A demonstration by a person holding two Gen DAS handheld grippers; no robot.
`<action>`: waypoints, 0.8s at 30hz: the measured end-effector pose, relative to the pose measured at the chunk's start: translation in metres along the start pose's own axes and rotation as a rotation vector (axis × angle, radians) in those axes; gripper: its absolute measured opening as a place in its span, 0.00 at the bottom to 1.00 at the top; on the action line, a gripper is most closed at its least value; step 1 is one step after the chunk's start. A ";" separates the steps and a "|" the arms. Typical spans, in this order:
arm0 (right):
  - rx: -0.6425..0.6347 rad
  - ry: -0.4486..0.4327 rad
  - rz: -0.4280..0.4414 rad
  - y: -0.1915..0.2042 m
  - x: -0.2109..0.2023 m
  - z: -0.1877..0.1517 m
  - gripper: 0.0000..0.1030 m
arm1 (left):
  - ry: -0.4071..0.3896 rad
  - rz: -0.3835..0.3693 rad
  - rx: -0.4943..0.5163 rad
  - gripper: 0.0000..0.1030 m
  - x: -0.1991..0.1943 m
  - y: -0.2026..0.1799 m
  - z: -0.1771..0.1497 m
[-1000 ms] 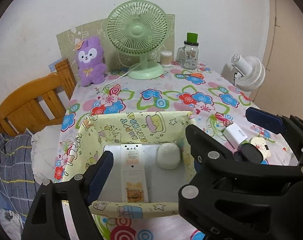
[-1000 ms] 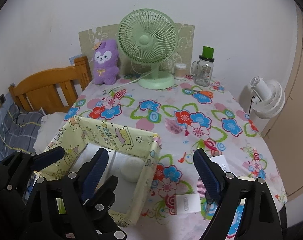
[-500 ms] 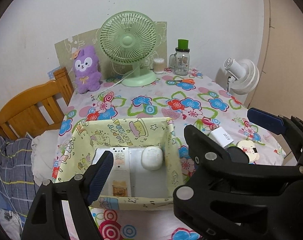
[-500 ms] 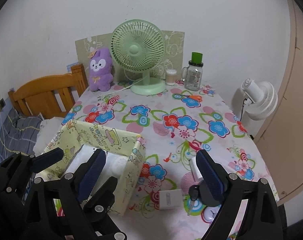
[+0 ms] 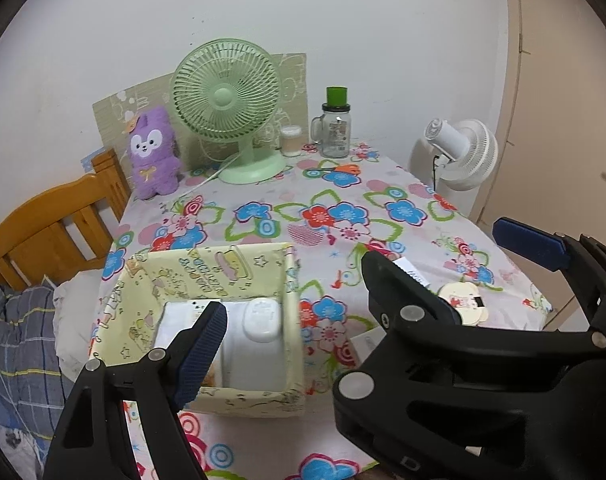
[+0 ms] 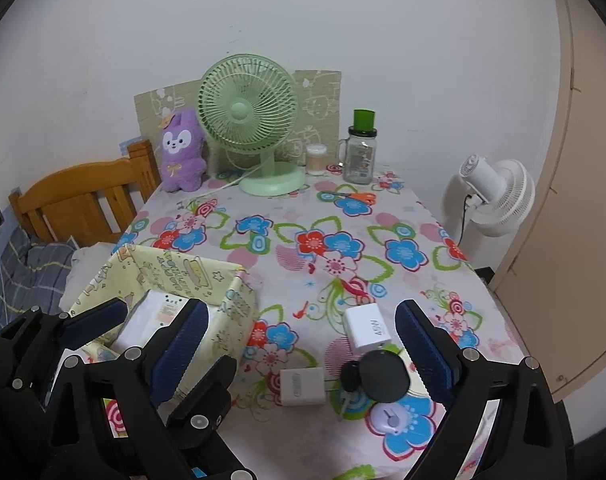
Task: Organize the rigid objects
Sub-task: 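Withdraw both tools from the box toward the remaining items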
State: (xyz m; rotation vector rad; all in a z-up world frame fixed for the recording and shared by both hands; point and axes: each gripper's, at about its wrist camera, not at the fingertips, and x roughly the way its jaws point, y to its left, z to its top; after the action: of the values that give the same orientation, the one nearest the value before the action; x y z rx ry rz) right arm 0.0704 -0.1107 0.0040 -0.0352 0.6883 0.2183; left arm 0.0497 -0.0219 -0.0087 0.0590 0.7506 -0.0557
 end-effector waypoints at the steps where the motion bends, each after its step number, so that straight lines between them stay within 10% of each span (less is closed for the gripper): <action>1: 0.002 0.000 -0.003 -0.002 -0.001 0.000 0.94 | 0.000 -0.002 0.002 0.82 0.000 -0.003 0.000; 24: 0.064 0.014 -0.056 -0.064 -0.004 -0.019 0.94 | 0.008 -0.071 0.040 0.87 0.016 -0.065 -0.001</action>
State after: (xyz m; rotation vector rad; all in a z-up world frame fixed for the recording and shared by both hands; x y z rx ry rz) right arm 0.0693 -0.1757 -0.0106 0.0054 0.7073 0.1426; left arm 0.0559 -0.0871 -0.0220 0.0706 0.7596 -0.1377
